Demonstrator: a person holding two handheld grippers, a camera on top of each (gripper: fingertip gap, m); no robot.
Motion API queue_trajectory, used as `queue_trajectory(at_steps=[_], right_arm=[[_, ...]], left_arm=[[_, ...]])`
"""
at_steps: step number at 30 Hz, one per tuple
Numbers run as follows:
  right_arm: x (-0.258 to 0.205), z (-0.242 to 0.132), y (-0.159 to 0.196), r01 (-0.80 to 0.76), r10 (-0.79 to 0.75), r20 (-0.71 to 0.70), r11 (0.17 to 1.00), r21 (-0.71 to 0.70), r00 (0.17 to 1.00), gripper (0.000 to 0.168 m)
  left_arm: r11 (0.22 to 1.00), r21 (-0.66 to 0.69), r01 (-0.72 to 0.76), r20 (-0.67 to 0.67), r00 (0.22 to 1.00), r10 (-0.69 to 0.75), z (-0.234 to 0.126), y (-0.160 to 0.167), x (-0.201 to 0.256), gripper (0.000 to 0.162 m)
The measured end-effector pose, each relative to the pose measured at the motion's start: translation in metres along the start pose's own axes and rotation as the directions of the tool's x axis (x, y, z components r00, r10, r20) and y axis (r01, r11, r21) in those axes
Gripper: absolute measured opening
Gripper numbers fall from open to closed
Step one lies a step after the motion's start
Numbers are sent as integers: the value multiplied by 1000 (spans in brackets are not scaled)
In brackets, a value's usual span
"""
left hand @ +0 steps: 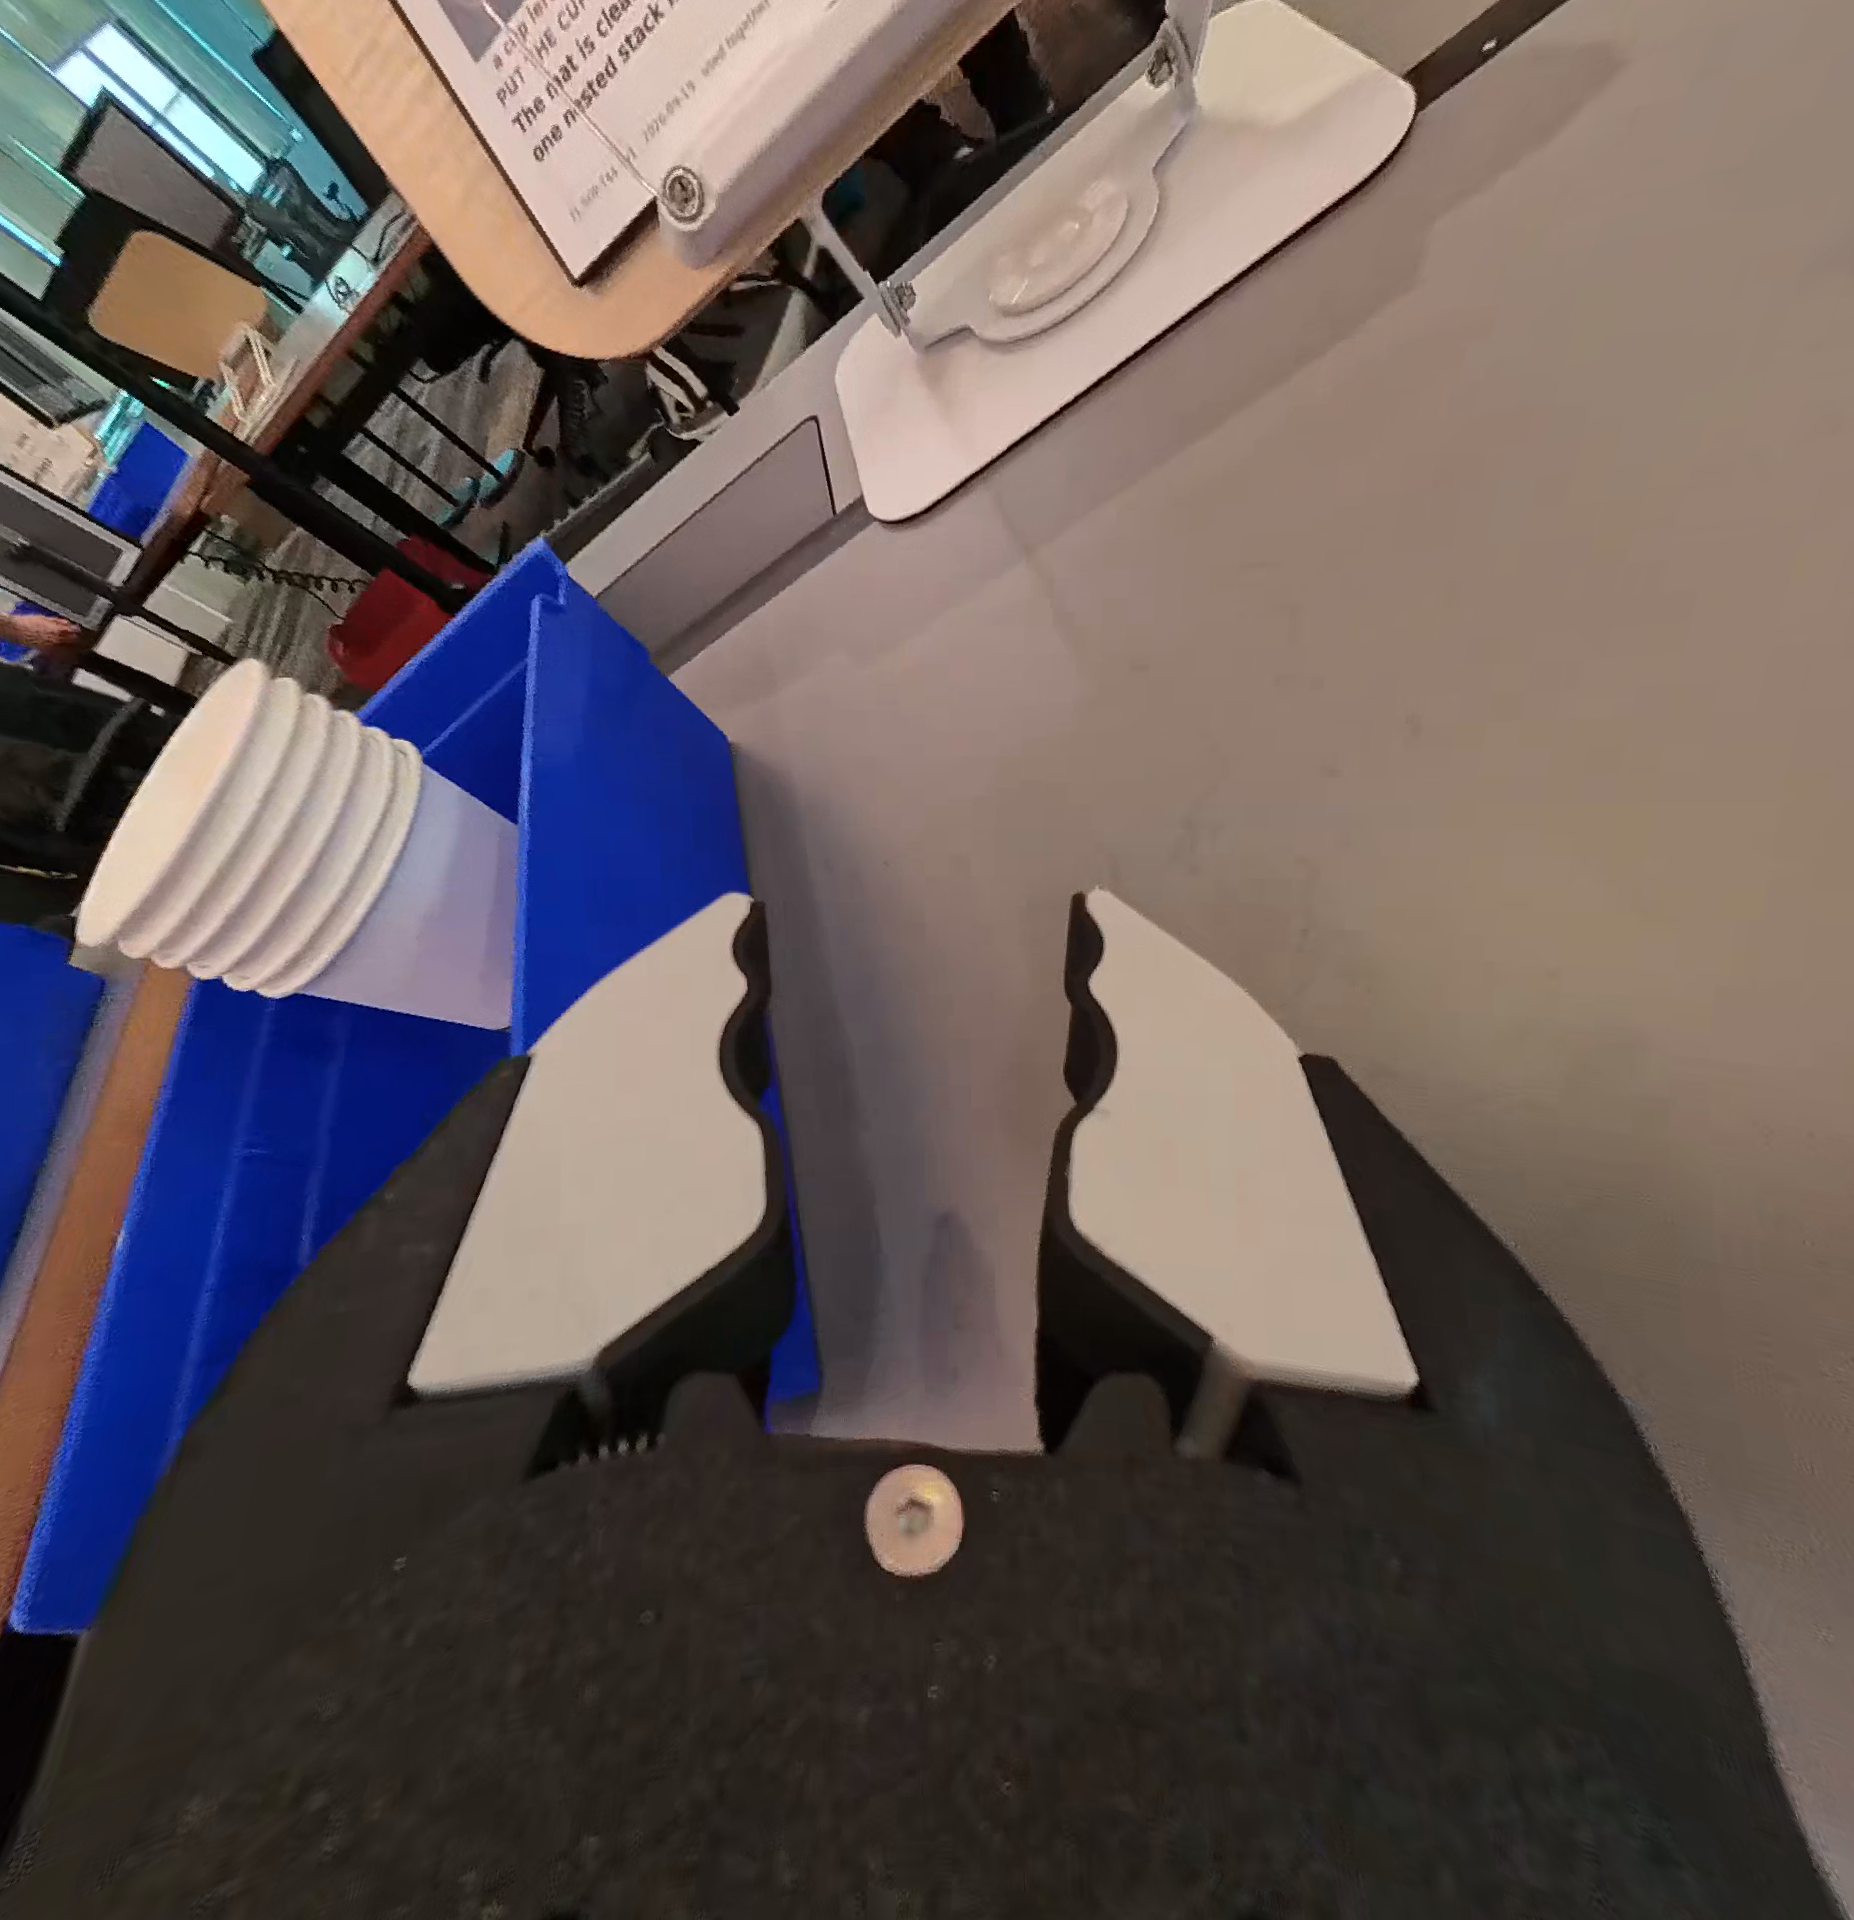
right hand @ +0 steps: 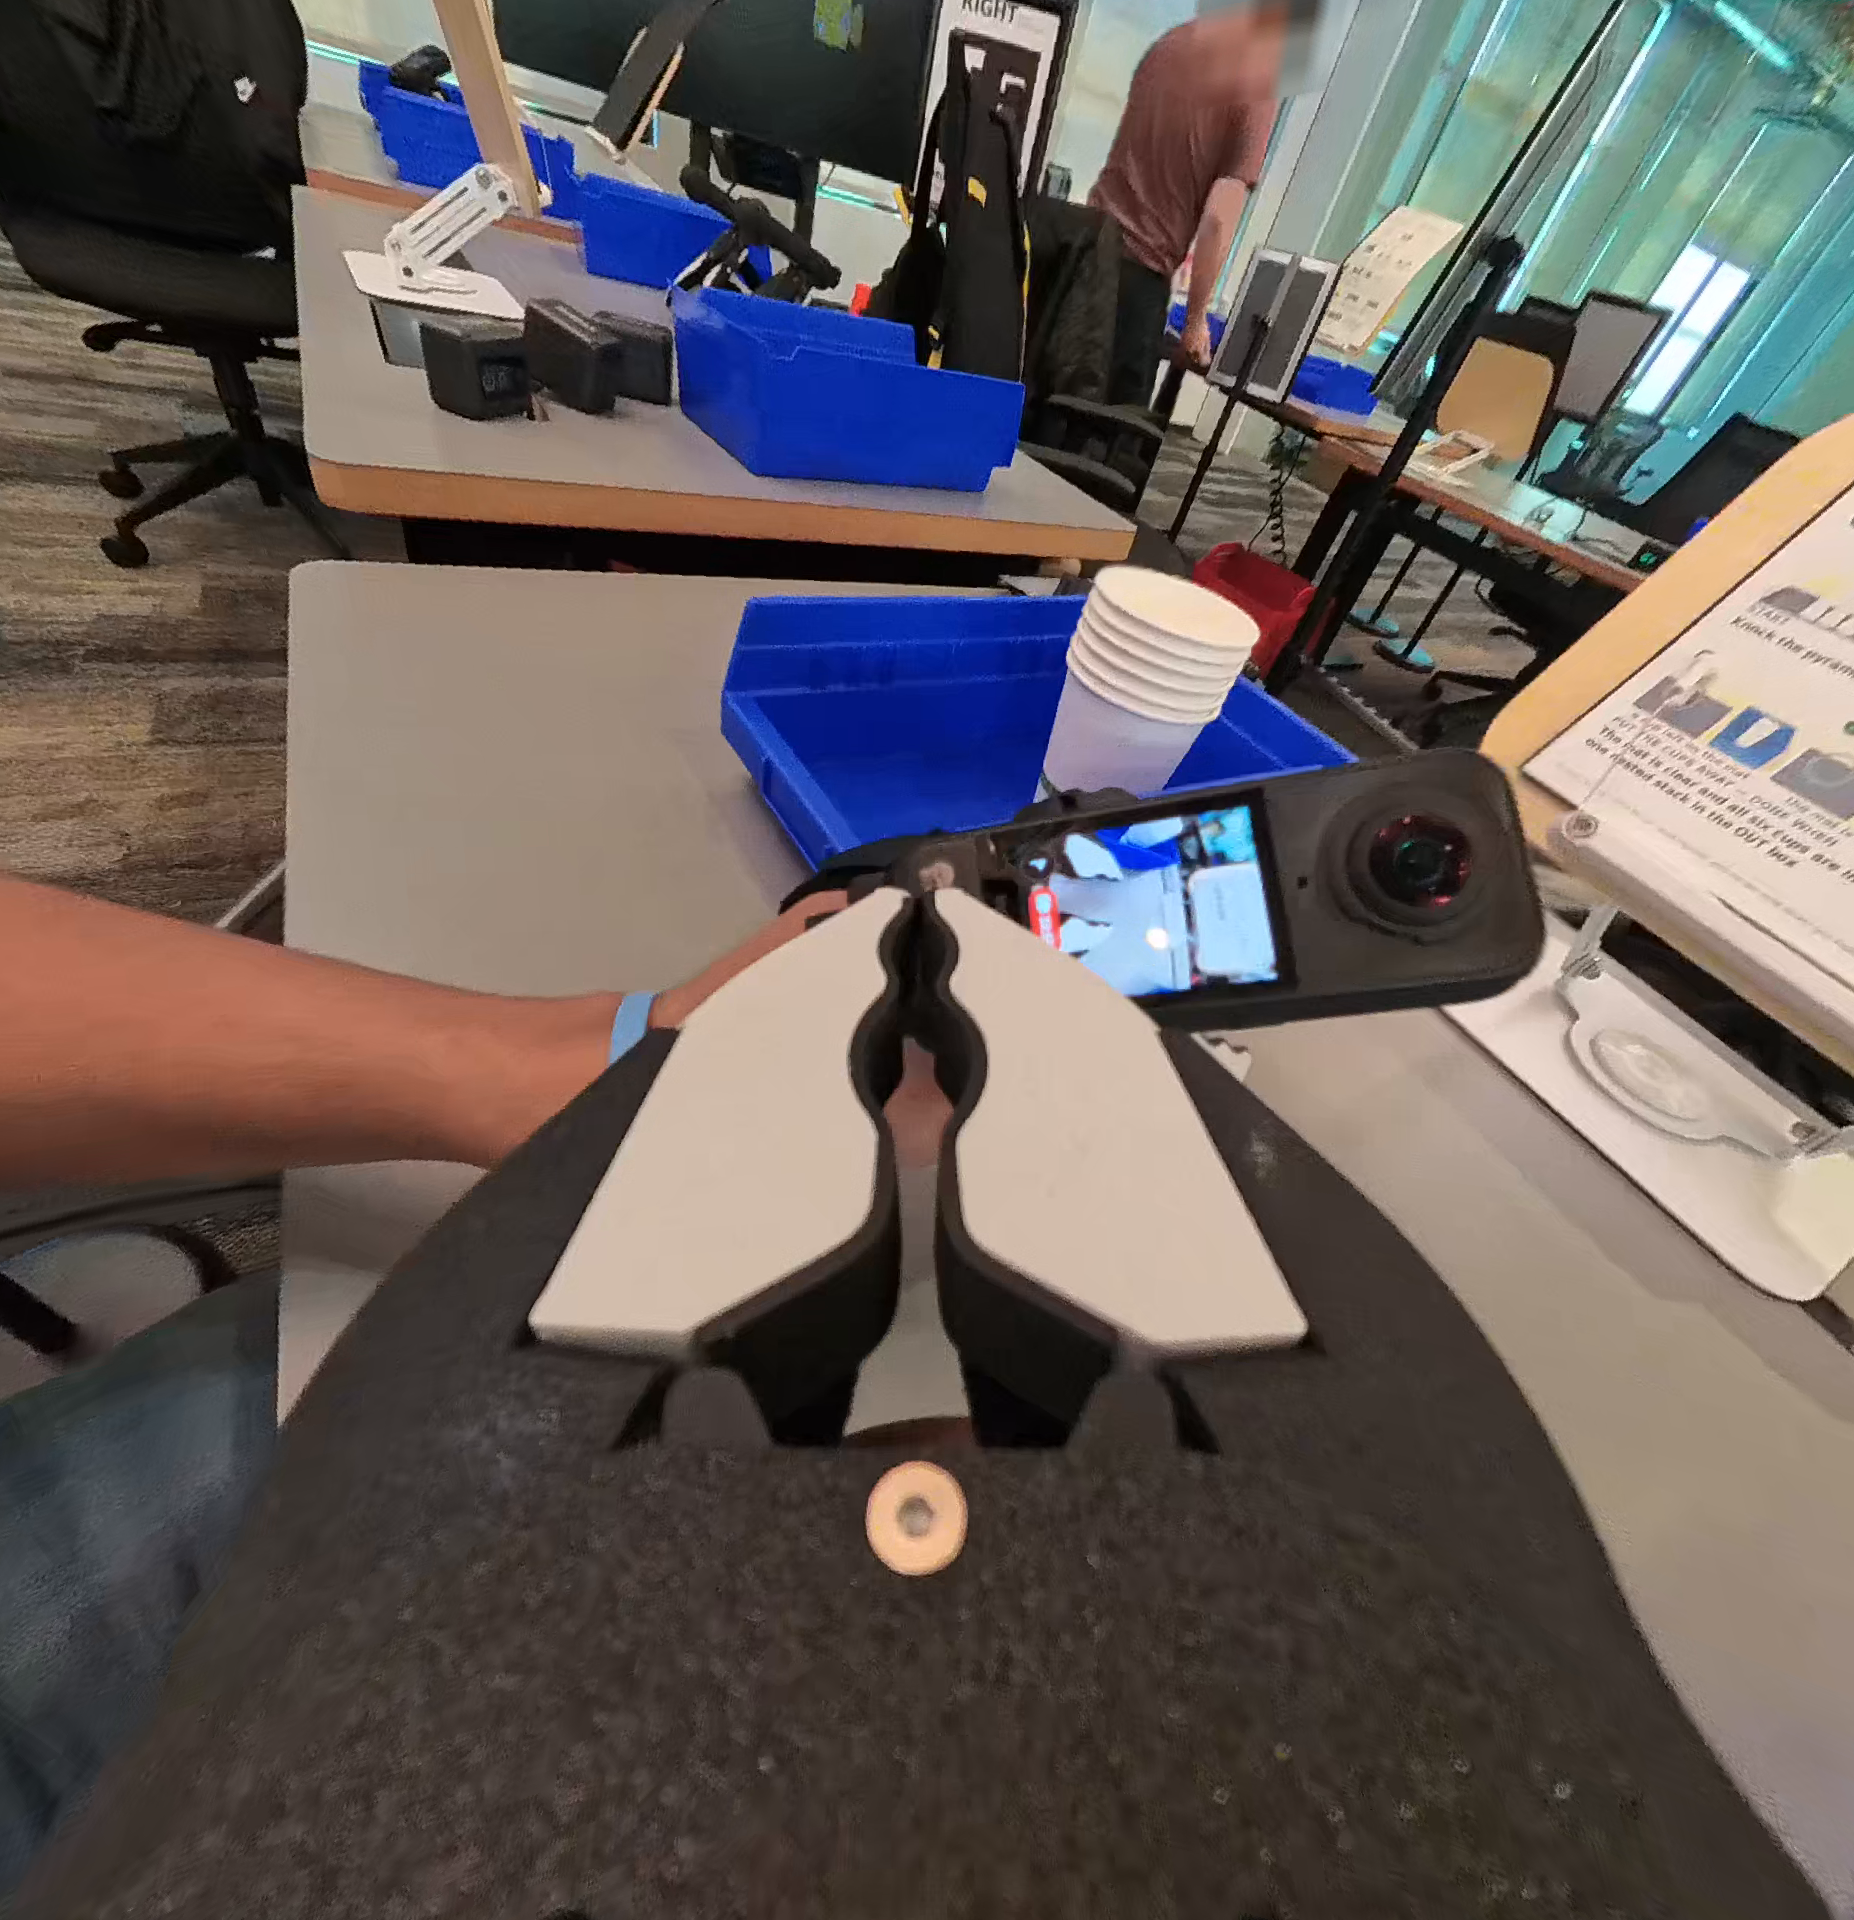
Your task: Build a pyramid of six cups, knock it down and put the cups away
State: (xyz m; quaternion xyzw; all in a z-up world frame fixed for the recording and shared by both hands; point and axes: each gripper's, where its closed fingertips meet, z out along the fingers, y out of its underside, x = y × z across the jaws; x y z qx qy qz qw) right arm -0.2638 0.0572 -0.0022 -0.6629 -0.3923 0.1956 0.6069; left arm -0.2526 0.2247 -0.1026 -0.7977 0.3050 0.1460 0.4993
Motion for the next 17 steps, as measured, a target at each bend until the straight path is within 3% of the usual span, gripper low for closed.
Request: queue_trajectory(at_steps=[12, 17], right_arm=[[1, 2, 17, -10, 11, 7, 997, -77, 1000, 0], [1, -3, 24, 94, -98, -9, 978, -186, 995, 0]], left_arm=[[998, -7, -65, 49, 997, 65, 2, 3, -1, 54], [987, -14, -161, 132, 978, 162, -5, 3, -7, 53]])
